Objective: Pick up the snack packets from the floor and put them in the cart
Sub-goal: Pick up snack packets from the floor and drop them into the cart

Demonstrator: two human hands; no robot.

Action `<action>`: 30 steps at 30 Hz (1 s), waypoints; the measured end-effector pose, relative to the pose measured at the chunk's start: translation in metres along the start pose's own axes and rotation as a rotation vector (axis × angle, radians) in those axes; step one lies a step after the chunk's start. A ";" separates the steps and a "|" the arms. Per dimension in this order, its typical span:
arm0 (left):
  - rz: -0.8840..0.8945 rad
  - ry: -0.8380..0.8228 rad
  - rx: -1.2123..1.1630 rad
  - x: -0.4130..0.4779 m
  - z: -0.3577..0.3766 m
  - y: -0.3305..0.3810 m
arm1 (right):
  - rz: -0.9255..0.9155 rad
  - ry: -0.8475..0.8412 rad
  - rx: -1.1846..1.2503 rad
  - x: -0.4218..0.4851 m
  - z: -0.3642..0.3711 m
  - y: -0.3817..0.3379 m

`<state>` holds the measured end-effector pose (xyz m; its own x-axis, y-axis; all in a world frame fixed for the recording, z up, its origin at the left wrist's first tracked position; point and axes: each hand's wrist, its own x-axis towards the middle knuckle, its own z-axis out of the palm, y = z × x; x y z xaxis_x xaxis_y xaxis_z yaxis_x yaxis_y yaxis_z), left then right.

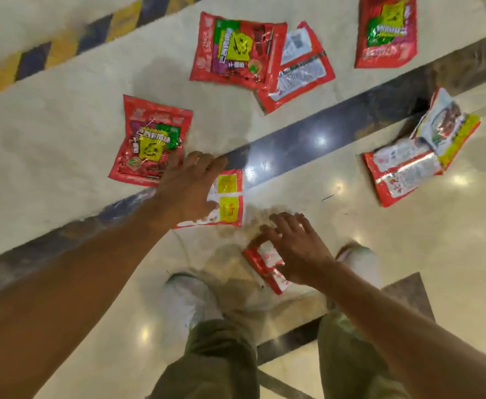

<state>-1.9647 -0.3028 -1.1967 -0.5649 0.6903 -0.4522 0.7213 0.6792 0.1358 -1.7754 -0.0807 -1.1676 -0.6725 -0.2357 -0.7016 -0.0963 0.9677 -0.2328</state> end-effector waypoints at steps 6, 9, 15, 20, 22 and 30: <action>0.034 -0.116 0.033 0.023 0.025 -0.004 | 0.009 0.056 -0.018 0.011 0.038 0.007; 0.063 -0.207 -0.041 0.034 0.018 -0.003 | 0.027 0.063 -0.038 0.016 0.042 0.008; 0.040 -0.446 -0.297 0.047 -0.005 -0.002 | -0.001 0.047 0.095 0.019 0.020 0.011; -0.153 -0.361 -0.757 0.041 -0.060 0.001 | 0.041 0.092 0.292 -0.001 -0.016 0.014; -0.207 -0.285 -0.877 0.039 -0.101 0.009 | 0.117 0.083 0.367 -0.020 -0.039 0.017; -0.159 -0.099 -1.153 0.064 -0.377 0.066 | 0.395 0.356 0.832 -0.156 -0.209 0.042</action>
<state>-2.1047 -0.1198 -0.8848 -0.5461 0.5889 -0.5958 -0.1746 0.6156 0.7685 -1.8279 0.0154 -0.9276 -0.7402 0.2635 -0.6187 0.6375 0.5677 -0.5209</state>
